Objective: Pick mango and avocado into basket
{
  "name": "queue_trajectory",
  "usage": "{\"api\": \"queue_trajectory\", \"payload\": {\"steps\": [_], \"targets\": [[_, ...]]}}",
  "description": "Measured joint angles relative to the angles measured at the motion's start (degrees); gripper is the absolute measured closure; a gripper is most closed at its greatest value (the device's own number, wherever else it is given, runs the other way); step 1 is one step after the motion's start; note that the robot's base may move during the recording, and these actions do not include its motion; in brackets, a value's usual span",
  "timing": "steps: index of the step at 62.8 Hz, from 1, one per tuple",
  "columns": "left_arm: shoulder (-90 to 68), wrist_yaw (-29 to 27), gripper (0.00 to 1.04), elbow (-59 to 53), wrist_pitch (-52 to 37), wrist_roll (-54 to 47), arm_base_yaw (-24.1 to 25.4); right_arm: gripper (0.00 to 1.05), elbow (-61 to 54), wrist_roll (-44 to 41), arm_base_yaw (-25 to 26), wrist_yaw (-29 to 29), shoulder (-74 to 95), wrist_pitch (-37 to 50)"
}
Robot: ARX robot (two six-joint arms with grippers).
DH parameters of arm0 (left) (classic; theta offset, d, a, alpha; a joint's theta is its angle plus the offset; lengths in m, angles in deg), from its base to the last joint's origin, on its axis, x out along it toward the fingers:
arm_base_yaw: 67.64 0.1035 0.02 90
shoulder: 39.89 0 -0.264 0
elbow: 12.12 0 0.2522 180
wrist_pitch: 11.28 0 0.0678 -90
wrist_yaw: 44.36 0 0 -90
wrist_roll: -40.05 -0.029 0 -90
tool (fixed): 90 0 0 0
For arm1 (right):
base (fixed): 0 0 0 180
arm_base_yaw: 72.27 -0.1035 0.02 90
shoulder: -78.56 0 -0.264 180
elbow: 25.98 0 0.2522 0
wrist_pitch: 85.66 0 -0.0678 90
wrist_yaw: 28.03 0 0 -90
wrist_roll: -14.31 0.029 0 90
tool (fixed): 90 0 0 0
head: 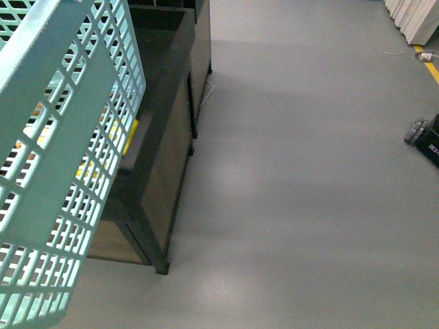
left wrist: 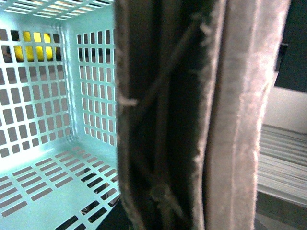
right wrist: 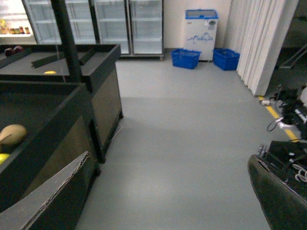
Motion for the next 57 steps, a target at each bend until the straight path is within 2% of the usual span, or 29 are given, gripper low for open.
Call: {"api": "queue_trajectory", "payload": {"steps": [57], "targets": [[0.0,0.0,0.9,0.0,0.0,0.0,0.1,0.09,0.0,0.0,0.0,-0.2,0.0,0.0]]}}
